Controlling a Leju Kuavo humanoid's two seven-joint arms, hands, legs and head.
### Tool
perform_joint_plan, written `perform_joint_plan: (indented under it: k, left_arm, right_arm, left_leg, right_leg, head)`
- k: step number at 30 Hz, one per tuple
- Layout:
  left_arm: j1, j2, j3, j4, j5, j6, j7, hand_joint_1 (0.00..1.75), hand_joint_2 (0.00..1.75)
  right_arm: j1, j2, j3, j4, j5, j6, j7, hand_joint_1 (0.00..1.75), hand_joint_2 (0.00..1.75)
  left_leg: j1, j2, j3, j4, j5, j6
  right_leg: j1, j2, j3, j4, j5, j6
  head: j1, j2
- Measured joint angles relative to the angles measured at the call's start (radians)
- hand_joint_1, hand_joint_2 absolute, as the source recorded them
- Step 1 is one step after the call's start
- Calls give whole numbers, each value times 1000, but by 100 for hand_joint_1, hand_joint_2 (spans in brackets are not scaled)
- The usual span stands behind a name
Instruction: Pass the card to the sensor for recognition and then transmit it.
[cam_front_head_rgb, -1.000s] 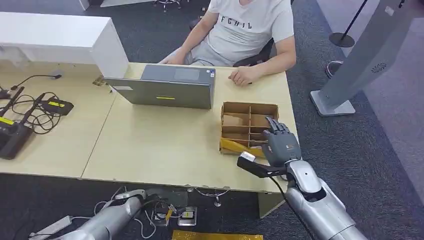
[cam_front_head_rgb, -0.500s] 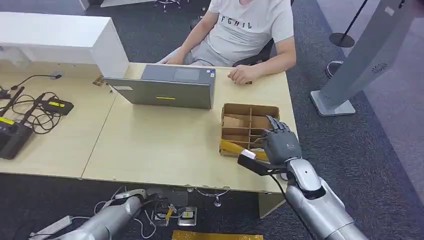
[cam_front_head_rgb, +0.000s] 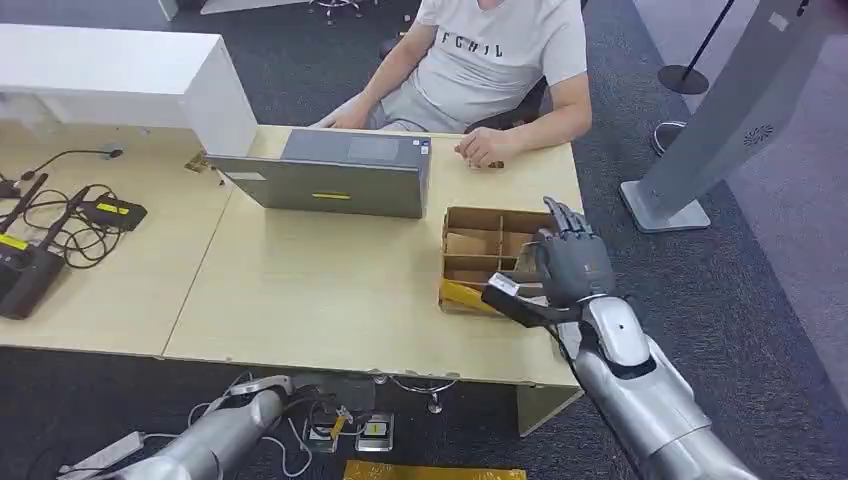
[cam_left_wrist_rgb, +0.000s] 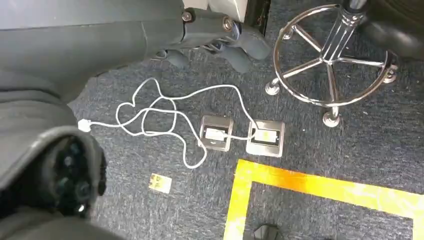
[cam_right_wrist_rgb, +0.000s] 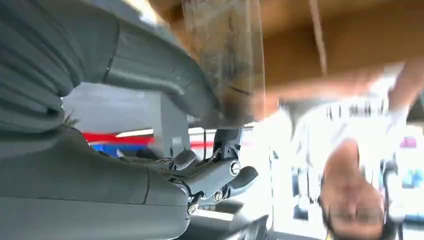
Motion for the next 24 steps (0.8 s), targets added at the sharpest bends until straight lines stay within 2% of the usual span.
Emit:
perform_joint_plan:
  k: [3, 11, 24]
  left_arm:
    - [-3, -4, 0, 0, -9, -2, -3, 0, 0]
    - [-9, -18, 0, 0, -14, -9, -3, 0, 0]
    - [-10, -23, 0, 0, -14, -9, -3, 0, 0]
  right_arm:
    - [-54, -7, -33, -26, 11, -34, -18, 175, 175]
    - [-130, -14, -85, -70, 9, -33, -33, 175, 175]
    - [-150, -14, -112, -85, 13, -33, -33, 175, 175]
  left_leg:
    - [0, 0, 0, 0, 0, 0]
    - [0, 0, 0, 0, 0, 0]
    - [0, 0, 0, 0, 0, 0]
  right_leg:
    - [0, 0, 0, 0, 0, 0]
    - [0, 1, 0, 0, 0, 0]
    - [0, 0, 0, 0, 0, 0]
  head:
    - [0, 0]
    - [0, 0]
    - [0, 0]
